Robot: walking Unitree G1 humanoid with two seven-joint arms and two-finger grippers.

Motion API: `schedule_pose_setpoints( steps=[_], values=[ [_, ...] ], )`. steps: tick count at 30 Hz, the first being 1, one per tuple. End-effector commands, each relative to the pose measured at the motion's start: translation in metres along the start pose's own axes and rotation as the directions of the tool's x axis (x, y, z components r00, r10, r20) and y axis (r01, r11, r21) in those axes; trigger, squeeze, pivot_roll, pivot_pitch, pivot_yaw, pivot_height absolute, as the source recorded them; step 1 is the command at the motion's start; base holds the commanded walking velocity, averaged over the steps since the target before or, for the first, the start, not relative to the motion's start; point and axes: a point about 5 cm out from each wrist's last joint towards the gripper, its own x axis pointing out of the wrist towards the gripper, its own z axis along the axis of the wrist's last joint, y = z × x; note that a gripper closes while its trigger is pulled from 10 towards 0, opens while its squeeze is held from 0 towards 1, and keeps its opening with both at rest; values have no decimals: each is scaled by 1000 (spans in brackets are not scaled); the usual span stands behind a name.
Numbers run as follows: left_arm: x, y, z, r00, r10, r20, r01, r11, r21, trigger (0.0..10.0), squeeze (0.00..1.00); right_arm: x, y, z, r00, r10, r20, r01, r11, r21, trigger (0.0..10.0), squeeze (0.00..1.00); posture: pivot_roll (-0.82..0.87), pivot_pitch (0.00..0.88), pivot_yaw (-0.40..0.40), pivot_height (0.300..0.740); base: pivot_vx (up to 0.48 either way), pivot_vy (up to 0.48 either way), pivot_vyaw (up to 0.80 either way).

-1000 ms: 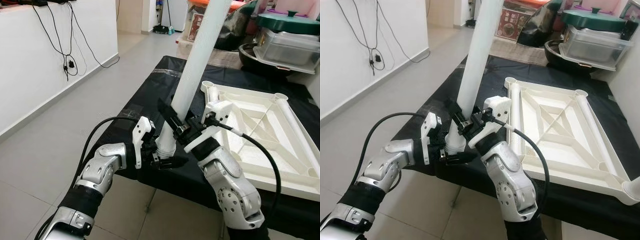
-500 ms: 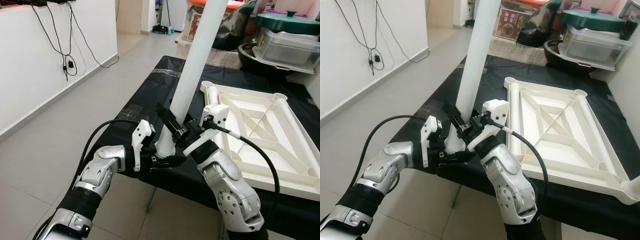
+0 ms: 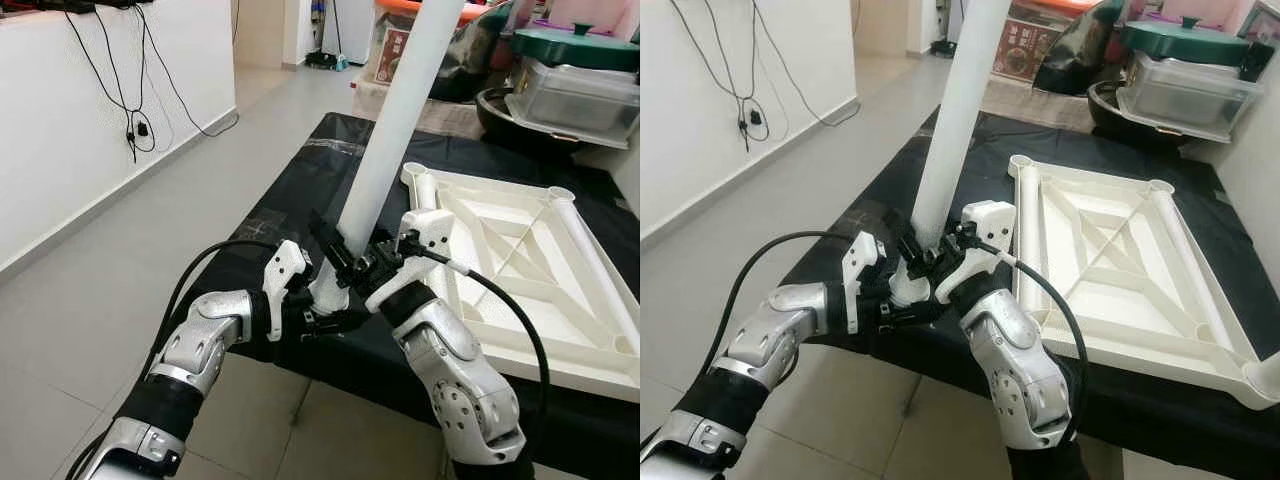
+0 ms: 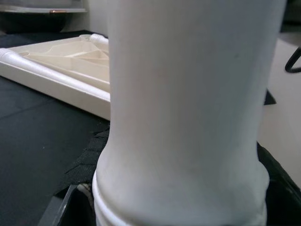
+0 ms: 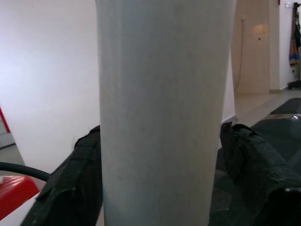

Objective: Building children table

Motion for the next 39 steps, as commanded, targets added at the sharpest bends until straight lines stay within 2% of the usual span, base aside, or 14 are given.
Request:
schedule_pose_setpoints(
  steps=[1,6,10,17,18,19,20,26,34,35,36,37,39],
  values=[
    [3,0,0,1000,-2,-27,3,999,35,10000,0,-2,-5,-3,999,-34,-26,34,999,-11,10000,0,123,0,-99,740,0,0,0],
    [0,1,-9,995,9,-103,0,996,93,10000,0,-2,-10,-1,997,-64,-31,65,997,29,10000,0,122,0,-98,740,0,0,0],
    [-3,0,-17,990,15,-144,2,993,116,10000,0,-2,-7,5,999,-48,-14,49,996,80,10000,0,119,0,-97,740,0,0,0],
    [-4,0,-21,987,17,-158,2,993,121,10000,0,-2,-3,7,1000,-22,-14,23,994,110,10000,0,118,0,-96,740,0,0,0],
    [-4,3,-23,986,31,-166,-9,991,131,10000,0,-1,2,5,1000,4,-20,-1,989,147,1333,0,120,0,-98,740,0,0,0],
    [-4,3,-23,986,31,-166,-9,991,131,10000,0,-1,2,5,1000,4,-20,-1,989,147,1333,0,120,0,-98,740,0,0,0],
    [-4,4,-23,985,37,-167,-14,990,137,10000,0,-2,5,4,1000,17,-21,-14,987,163,0,0,119,0,-98,740,0,0,0],
    [-2,3,-23,987,39,-153,-17,989,144,10000,0,-5,15,-2,998,45,-33,-38,982,183,0,0,121,0,-101,740,0,0,0],
    [-1,4,-21,990,44,-137,-23,988,151,10000,0,-5,10,-2,999,30,-37,-24,986,163,0,0,121,0,-100,740,0,0,0],
    [-1,6,-18,992,60,-111,-42,987,155,10000,357,-5,8,-1,999,26,-37,-19,987,159,0,0,121,0,-100,740,0,0,0],
    [-1,6,-18,992,60,-111,-42,987,155,10000,357,-5,8,-1,999,26,-37,-19,987,159,0,0,121,0,-100,740,0,0,0],
    [-1,11,-13,992,102,-67,-91,984,153,10000,1000,-5,6,-1,999,21,-36,-15,988,155,0,0,119,0,-100,740,0,0,0],
    [-1,14,-11,992,123,-39,-116,981,154,10000,1000,-6,4,-1,999,15,-37,-10,988,151,0,0,119,0,-100,740,0,0,0]
  ],
)
